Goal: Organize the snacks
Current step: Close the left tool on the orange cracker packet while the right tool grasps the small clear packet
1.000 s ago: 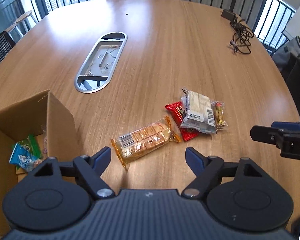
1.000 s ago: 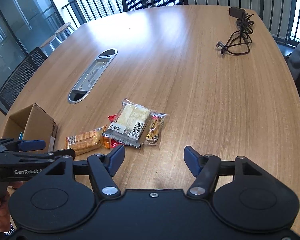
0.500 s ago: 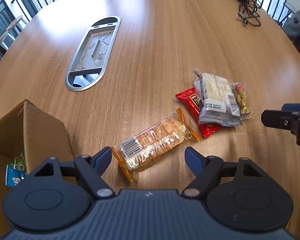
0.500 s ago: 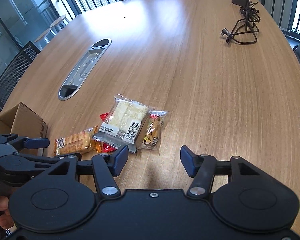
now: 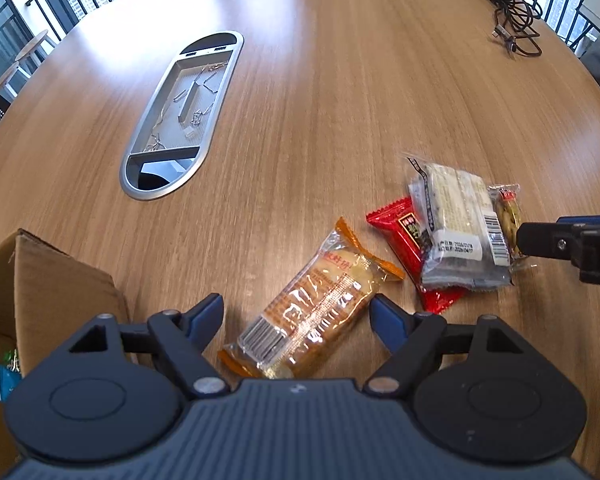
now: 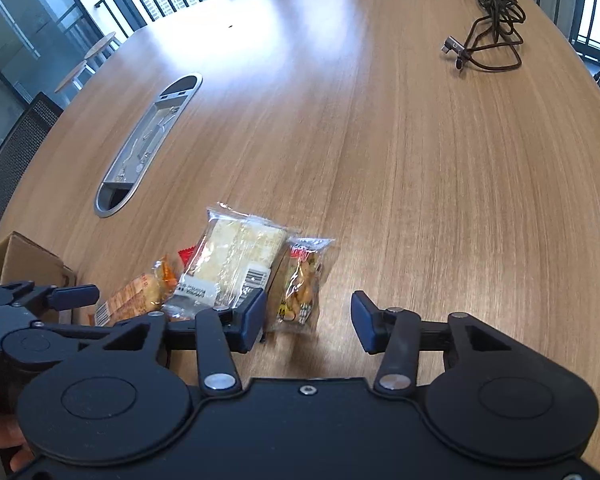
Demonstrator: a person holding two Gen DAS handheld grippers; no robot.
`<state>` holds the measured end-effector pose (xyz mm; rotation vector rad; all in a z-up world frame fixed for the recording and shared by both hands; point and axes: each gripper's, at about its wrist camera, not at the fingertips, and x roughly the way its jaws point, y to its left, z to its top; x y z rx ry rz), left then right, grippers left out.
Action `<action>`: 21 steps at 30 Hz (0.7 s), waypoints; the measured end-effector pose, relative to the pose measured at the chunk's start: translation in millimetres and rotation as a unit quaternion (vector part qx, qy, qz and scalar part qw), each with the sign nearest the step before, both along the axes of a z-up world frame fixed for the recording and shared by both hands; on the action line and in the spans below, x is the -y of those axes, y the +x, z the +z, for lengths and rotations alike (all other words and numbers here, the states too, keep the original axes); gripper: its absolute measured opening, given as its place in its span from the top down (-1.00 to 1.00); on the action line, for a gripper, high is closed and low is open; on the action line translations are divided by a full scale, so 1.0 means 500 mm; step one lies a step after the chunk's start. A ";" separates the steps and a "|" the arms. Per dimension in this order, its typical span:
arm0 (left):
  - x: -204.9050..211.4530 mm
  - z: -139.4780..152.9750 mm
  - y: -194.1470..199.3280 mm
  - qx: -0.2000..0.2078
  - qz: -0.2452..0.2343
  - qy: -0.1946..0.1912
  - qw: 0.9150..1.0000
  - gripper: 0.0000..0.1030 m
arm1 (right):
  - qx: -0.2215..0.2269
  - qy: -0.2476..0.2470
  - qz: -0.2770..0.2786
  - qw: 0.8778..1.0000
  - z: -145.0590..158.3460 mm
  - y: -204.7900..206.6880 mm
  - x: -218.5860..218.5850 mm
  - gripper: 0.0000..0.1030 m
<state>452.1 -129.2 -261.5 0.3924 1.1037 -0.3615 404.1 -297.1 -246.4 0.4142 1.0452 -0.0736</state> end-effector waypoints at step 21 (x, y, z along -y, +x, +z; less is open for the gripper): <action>-0.029 0.019 -0.018 -0.025 0.047 -0.080 0.995 0.33 | -0.012 -0.008 0.012 1.000 0.005 -0.001 -0.012 0.64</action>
